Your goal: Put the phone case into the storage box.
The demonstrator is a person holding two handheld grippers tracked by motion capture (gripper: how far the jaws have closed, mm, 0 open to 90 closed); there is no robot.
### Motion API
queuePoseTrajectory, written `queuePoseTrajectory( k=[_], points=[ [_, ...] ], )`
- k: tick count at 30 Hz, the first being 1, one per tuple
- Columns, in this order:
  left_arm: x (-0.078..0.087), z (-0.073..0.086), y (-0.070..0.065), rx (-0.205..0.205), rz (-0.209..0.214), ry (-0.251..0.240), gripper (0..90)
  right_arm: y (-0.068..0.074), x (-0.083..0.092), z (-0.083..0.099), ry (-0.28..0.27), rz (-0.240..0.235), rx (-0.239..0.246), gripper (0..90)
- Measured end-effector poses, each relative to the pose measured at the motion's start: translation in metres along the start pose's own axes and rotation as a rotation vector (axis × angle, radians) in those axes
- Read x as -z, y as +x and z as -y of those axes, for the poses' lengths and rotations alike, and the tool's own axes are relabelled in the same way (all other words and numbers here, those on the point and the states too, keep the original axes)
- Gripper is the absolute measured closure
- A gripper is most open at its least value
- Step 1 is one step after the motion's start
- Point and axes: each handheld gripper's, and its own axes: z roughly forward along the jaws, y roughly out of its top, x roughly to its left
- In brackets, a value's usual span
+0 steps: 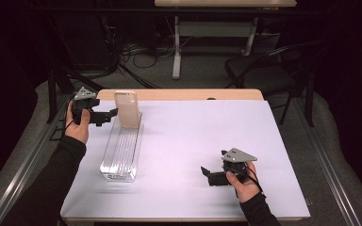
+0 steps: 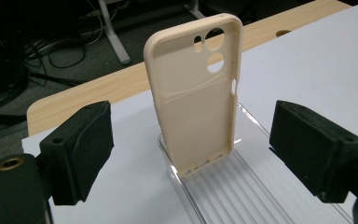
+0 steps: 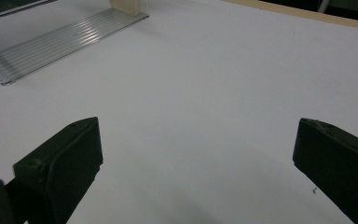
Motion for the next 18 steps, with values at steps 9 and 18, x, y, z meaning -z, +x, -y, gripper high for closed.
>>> queuePoseTrajectory(
  k=[9, 18],
  points=[
    [0.009, -0.001, -0.011, 0.0, 0.054, -0.004, 11.7, 0.003, 0.002, -0.003, -0.016, 0.013, 0.007, 1.1],
    [0.018, -0.002, -0.035, -0.022, 0.148, -0.008, 11.8, 0.006, 0.003, -0.006, -0.021, 0.003, 0.006, 1.1]
  ],
)
